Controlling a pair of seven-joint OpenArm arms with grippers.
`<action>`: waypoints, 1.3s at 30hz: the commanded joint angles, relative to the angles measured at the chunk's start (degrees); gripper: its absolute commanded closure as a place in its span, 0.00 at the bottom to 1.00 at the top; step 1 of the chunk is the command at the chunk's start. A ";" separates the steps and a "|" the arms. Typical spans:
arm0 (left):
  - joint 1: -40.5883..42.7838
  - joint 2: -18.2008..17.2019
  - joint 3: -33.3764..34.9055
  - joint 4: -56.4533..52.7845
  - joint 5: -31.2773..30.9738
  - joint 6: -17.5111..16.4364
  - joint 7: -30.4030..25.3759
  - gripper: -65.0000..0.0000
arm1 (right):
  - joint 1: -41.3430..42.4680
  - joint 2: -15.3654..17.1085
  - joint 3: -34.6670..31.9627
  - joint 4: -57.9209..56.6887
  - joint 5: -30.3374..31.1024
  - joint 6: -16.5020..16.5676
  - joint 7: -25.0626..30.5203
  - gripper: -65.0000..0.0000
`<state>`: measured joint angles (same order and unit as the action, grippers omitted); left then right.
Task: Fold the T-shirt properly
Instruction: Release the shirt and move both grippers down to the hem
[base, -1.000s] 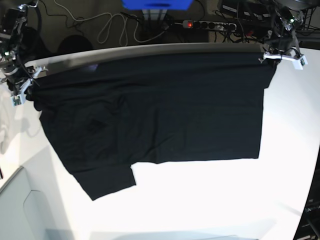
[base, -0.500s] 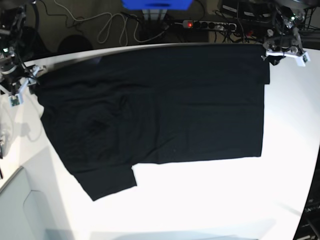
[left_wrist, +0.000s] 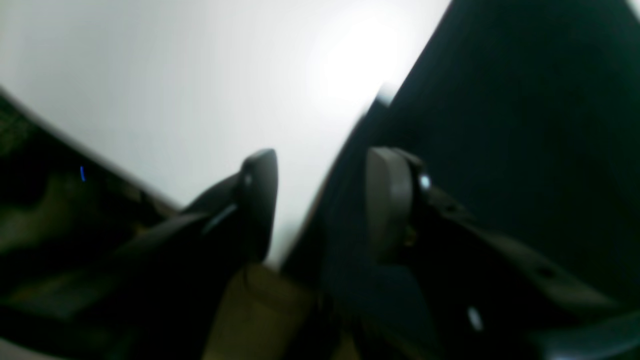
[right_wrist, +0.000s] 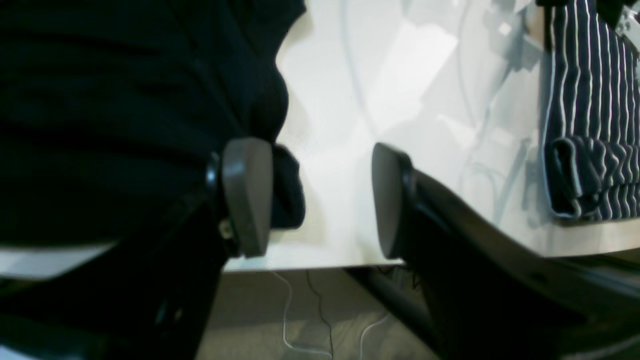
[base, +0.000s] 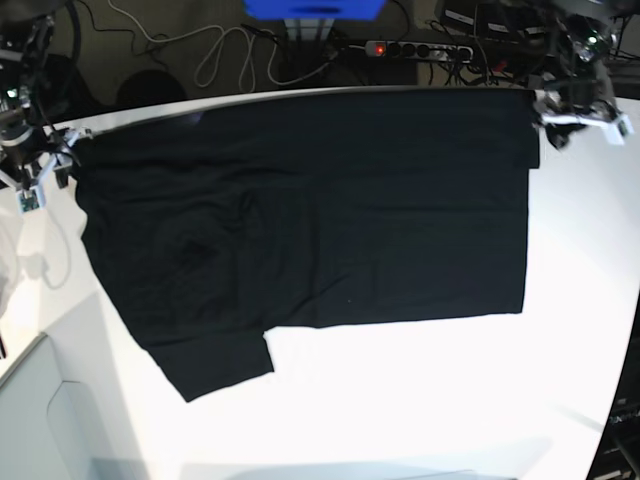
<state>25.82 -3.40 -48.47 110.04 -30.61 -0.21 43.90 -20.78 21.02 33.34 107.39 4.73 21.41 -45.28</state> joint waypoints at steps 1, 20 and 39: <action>-1.25 -0.51 -0.54 1.48 -0.38 0.08 -0.60 0.49 | 2.01 1.18 0.28 0.78 0.41 -0.79 1.80 0.52; -33.16 -20.82 21.00 -32.63 0.32 0.08 -7.20 0.43 | 40.07 -1.81 -16.95 -28.14 0.32 -0.97 2.24 0.42; -59.36 -22.23 56.34 -76.06 0.24 0.08 -31.55 0.43 | 43.59 -5.32 -20.02 -40.71 0.32 -0.97 9.72 0.43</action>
<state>-32.25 -24.91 7.92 33.61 -30.04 -0.01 12.12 21.23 14.90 13.06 65.58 4.49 20.73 -36.75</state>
